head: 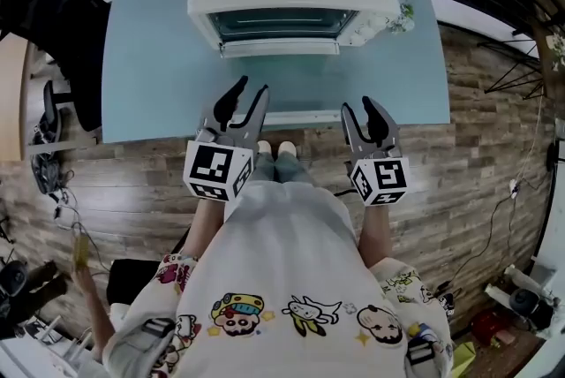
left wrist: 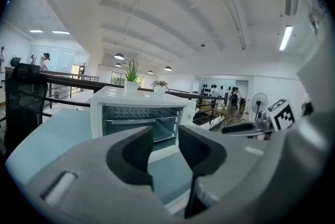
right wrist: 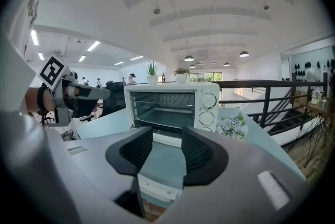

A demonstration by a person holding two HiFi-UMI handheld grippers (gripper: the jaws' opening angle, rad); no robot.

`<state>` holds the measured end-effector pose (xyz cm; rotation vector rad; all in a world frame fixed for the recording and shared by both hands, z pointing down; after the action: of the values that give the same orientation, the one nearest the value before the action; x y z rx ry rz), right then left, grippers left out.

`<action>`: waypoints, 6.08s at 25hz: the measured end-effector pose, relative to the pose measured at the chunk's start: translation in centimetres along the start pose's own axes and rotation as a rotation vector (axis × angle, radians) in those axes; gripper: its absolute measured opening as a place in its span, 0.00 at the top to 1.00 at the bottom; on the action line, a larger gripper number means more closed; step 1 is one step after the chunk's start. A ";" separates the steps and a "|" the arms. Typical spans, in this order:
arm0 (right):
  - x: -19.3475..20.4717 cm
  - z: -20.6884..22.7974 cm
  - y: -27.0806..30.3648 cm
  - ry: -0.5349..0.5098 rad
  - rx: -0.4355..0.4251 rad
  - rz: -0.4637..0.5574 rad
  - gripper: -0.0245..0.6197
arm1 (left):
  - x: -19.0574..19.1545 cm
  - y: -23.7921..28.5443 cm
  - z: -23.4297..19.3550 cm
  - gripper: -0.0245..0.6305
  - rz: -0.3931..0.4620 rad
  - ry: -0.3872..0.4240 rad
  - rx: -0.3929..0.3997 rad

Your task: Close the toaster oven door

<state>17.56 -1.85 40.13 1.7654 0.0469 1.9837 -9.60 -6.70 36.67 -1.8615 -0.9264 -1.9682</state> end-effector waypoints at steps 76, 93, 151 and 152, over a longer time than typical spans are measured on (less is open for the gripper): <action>14.0 1.8 3.9 0.222 0.128 -0.180 0.82 | 4.9 2.8 2.0 0.74 -0.058 -0.059 0.141; 9.5 1.6 2.9 0.223 0.104 -0.096 0.82 | 2.6 0.9 0.7 0.74 0.017 -0.048 0.064; -8.6 5.0 12.6 0.153 0.028 0.126 0.81 | -0.3 1.4 -3.8 0.96 0.061 -0.059 -0.144; -8.6 5.0 12.5 0.144 0.028 0.129 0.81 | -0.4 1.4 -3.7 0.96 0.061 -0.058 -0.145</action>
<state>18.64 -17.56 37.17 1.6771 0.0083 2.2099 -11.67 -10.10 36.80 -2.0102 -0.7506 -2.0030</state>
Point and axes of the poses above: the fingertips, and each gripper's own axes: y forward along the fingers, z to its right, x out of its underside, the point moved 10 cm from there along -y, backward along the fingers, and after that the axes turned 7 degrees about y, right-handed, at the moved point
